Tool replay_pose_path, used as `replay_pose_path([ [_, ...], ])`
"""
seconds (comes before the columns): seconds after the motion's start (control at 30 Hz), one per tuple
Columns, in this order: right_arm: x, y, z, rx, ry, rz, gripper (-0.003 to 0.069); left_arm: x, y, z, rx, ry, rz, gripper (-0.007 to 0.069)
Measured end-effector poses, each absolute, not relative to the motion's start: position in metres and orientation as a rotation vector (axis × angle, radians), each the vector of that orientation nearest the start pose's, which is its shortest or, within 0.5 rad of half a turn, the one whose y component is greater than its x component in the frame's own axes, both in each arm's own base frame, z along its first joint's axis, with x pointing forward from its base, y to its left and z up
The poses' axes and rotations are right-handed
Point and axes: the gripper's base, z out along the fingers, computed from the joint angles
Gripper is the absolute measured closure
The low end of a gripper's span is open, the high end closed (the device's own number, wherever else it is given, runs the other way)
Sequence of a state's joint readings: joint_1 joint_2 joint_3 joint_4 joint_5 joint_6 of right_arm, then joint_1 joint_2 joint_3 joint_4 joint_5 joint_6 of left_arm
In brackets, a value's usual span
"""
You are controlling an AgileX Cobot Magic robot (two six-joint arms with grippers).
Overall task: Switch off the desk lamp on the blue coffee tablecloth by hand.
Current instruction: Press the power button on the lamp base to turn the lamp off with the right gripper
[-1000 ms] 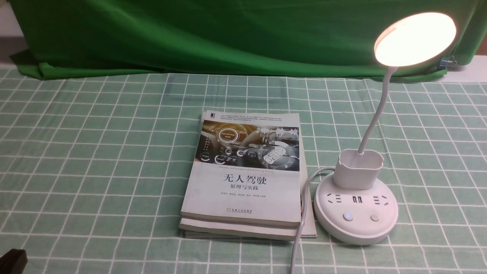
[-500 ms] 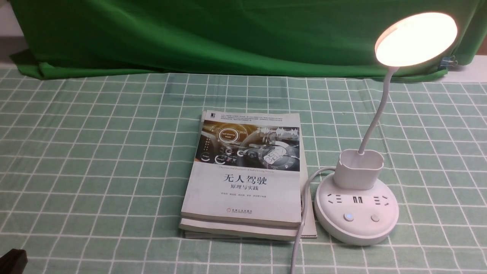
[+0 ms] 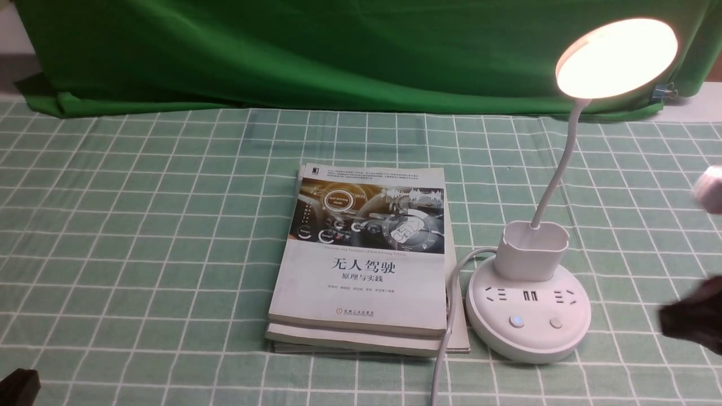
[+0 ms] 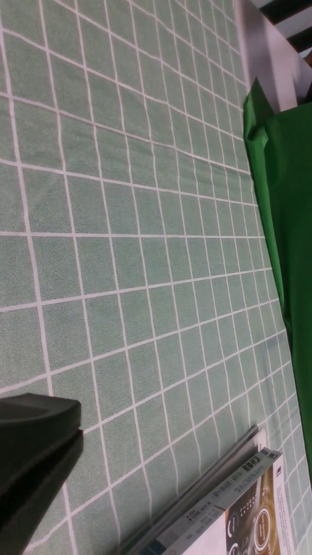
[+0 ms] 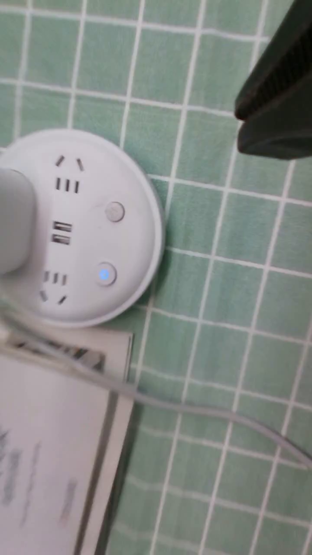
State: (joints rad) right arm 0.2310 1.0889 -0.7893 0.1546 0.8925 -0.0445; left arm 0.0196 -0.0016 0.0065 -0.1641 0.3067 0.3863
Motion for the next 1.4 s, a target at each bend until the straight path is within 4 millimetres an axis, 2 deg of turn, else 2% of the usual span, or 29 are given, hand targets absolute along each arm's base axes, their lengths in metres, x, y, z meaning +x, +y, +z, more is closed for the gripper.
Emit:
replay_pose_path([
  [0.3, 0.247, 0.095, 0.242, -0.478, 2.81, 0.234, 0.0618, 0.054, -0.003, 0.184, 0.223, 1.779, 0.135, 0.0624],
  [0.53, 0.269, 0.102, 0.217, -0.481, 2.841, 0.218, 0.0618, 0.054, -0.003, 0.184, 0.223, 1.779, 0.135, 0.0624],
  [1.1, 0.285, 0.105, 0.181, -0.482, 2.906, 0.173, 0.0618, 0.054, -0.003, 0.184, 0.223, 1.779, 0.135, 0.0624],
  [1.3, 0.288, 0.106, 0.179, -0.475, 2.914, 0.172, 0.0618, 0.054, -0.003, 0.184, 0.223, 1.779, 0.135, 0.0624],
  [1.4, 0.286, 0.106, 0.184, -0.473, 2.897, 0.176, 0.0618, 0.054, -0.003, 0.184, 0.223, 1.779, 0.135, 0.0624],
])
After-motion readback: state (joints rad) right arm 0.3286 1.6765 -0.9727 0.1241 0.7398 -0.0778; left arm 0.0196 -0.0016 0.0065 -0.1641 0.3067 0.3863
